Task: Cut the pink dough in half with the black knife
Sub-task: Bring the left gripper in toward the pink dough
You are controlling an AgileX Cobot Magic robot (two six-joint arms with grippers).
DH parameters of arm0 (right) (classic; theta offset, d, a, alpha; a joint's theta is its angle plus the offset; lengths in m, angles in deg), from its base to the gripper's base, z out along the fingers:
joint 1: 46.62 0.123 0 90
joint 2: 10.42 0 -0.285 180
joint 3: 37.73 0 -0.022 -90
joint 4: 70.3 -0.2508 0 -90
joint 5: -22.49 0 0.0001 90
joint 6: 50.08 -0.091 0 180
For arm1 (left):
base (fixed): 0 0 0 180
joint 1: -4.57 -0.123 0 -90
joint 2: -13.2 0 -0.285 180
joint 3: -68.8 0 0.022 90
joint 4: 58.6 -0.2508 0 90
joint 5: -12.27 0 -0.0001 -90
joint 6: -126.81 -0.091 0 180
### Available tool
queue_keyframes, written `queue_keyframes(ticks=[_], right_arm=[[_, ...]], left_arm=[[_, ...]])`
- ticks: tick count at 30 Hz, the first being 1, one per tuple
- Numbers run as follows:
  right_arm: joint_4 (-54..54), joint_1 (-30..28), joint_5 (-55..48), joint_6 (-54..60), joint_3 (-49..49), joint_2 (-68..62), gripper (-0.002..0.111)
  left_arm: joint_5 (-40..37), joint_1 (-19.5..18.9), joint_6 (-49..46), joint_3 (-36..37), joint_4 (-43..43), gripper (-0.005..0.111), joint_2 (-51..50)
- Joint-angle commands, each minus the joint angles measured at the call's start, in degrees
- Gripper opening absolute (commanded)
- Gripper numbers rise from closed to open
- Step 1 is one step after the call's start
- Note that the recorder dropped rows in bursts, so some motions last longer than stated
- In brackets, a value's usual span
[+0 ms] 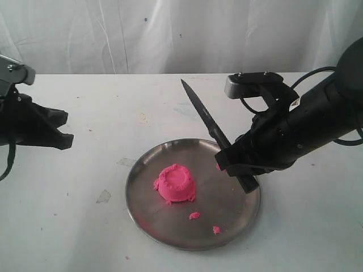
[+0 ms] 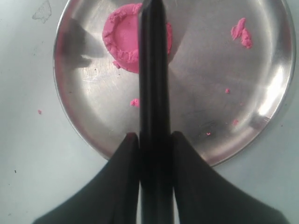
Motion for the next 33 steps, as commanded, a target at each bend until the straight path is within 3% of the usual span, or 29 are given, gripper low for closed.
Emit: queue_keyframes(ticks=[1, 3, 6, 9, 10, 14, 18, 23, 29, 33], right_arm=[[0.2, -0.3, 0.2, 0.5, -0.4, 0.0, 0.000], [0.2, -0.3, 0.2, 0.5, -0.4, 0.0, 0.000], [0.4, -0.3, 0.6, 0.5, 0.0, 0.0, 0.000], [0.4, -0.3, 1.1, 0.5, 0.4, 0.0, 0.000], [0.5, -0.3, 1.1, 0.6, 0.5, 0.0, 0.000], [0.6, -0.3, -1.4, 5.9, 0.8, 0.0, 0.000], [2.5, -0.3, -2.8, 6.7, 0.9, 0.0, 0.000], [4.8, 0.0, -3.2, 6.5, 0.5, -2.4, 0.000], [8.1, 5.4, -10.0, 7.7, -4.8, -8.5, 0.000], [10.6, 7.1, -10.3, 4.8, -7.4, -12.9, 0.000]], left_arm=[[-30.5, 6.9, 7.3, -5.0, -9.5, 0.000, -2.0], [-38.0, 9.2, 1.0, -6.6, -7.0, 0.000, -3.2], [-45.5, 11.5, -17.0, -9.8, 6.5, 0.000, -5.8], [-50.9, 12.1, -40.5, -14.5, 30.0, 0.000, -8.8], [-52.6, 12.1, -51.0, -16.6, 42.2, 0.000, -9.8], [-56.2, 12.2, -79.1, -21.9, 74.7, 0.000, -10.9], [-56.5, 12.2, -100.4, -23.7, 97.1, 0.000, -10.9], [-55.8, 12.2, -111.4, -23.7, 109.1, 0.000, -10.9], [-51.3, 12.2, -112.0, -23.7, 120.1, 0.000, -10.9], [-50.9, 12.2, -112.0, -23.7, 121.0, 0.000, -10.9]])
